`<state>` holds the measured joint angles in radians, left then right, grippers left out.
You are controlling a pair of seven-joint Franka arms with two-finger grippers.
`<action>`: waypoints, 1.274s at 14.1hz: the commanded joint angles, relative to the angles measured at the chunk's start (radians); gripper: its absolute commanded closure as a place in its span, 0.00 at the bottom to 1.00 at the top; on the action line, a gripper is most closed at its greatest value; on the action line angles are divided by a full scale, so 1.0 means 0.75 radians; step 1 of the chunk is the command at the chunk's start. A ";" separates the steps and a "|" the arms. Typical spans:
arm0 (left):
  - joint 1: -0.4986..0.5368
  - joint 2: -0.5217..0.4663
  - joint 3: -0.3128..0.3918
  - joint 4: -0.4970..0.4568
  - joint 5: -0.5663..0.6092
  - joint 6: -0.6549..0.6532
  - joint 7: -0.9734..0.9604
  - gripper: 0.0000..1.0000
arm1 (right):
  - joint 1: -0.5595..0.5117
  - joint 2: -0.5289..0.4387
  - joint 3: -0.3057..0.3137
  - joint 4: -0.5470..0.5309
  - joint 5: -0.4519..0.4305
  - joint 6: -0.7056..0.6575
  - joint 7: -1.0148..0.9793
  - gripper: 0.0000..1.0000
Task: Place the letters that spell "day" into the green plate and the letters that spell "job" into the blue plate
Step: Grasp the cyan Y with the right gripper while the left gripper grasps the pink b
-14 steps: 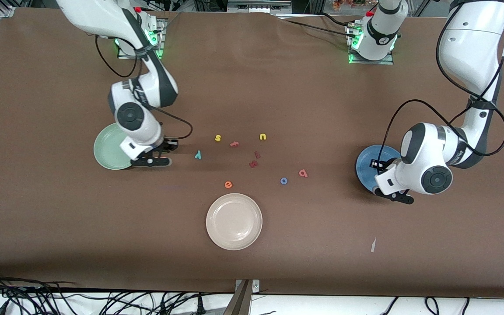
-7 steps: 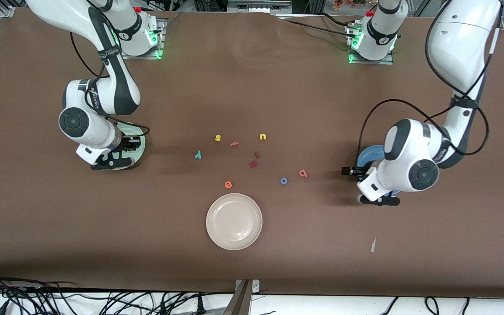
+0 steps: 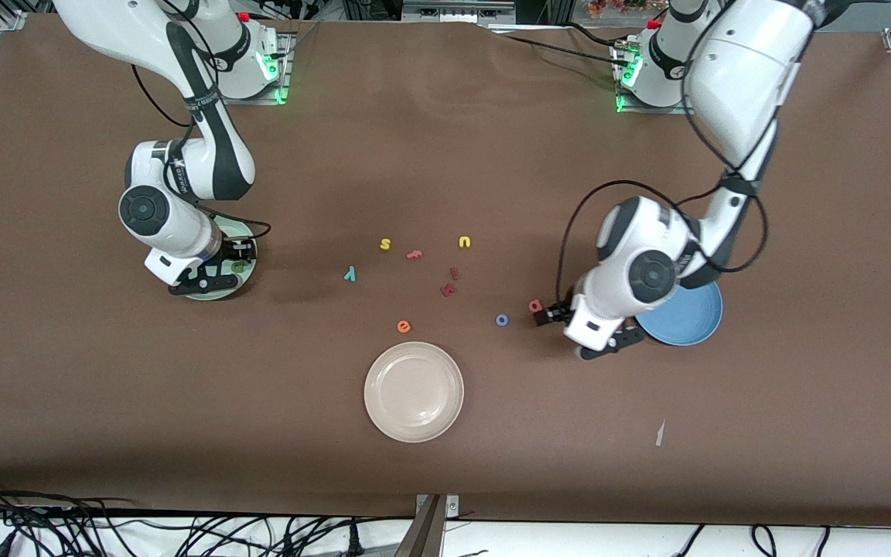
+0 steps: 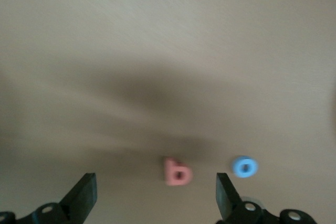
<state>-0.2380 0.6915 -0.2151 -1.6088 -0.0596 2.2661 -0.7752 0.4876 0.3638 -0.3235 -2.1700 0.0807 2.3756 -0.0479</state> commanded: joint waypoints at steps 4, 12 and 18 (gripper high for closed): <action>-0.100 0.027 0.023 -0.131 0.024 0.214 -0.140 0.02 | 0.025 -0.011 0.167 0.173 0.025 -0.177 0.335 0.00; -0.120 0.052 0.019 -0.135 0.251 0.220 -0.322 0.29 | 0.113 0.202 0.358 0.324 -0.005 -0.001 0.747 0.03; -0.118 0.062 0.019 -0.129 0.300 0.220 -0.308 0.61 | 0.131 0.272 0.352 0.312 -0.005 0.099 0.782 0.38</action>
<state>-0.3196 0.7343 -0.2067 -1.7050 0.1124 2.4214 -0.9925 0.5815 0.5558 -0.0535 -1.9499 0.0840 2.4434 0.5176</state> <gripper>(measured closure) 0.555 0.370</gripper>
